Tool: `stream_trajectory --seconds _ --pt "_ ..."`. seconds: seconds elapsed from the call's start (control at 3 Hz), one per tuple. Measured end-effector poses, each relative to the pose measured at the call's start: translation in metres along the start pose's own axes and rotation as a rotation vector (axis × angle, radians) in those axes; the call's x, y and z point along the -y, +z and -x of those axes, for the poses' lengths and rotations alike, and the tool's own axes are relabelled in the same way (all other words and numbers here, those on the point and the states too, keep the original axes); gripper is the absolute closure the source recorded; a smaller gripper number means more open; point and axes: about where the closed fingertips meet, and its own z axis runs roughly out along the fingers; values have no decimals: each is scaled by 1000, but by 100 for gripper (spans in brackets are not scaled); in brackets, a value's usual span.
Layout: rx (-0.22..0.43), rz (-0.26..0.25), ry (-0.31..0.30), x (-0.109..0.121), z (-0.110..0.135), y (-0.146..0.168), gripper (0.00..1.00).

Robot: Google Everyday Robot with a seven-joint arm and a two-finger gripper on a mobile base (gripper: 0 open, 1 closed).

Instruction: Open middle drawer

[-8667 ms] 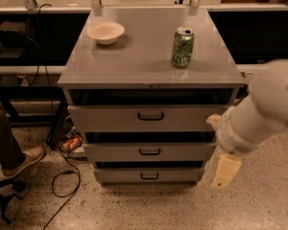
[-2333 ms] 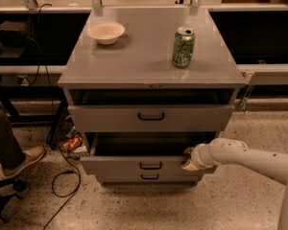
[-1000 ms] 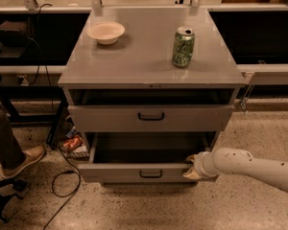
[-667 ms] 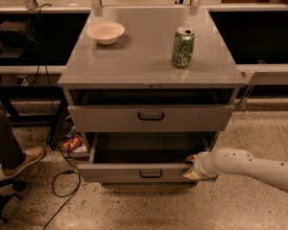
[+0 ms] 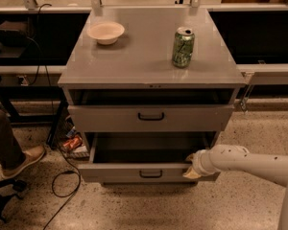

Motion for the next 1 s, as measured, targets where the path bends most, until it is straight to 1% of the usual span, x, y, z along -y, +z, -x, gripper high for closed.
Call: stream_trajectory --seconds 0.33,0.67,1.0 --pt "-7 1 -6 -1 0 -1 4" --pt "-41 6 -35 -4 1 -4 0" --pt "-65 6 -55 -12 0 -10 0"
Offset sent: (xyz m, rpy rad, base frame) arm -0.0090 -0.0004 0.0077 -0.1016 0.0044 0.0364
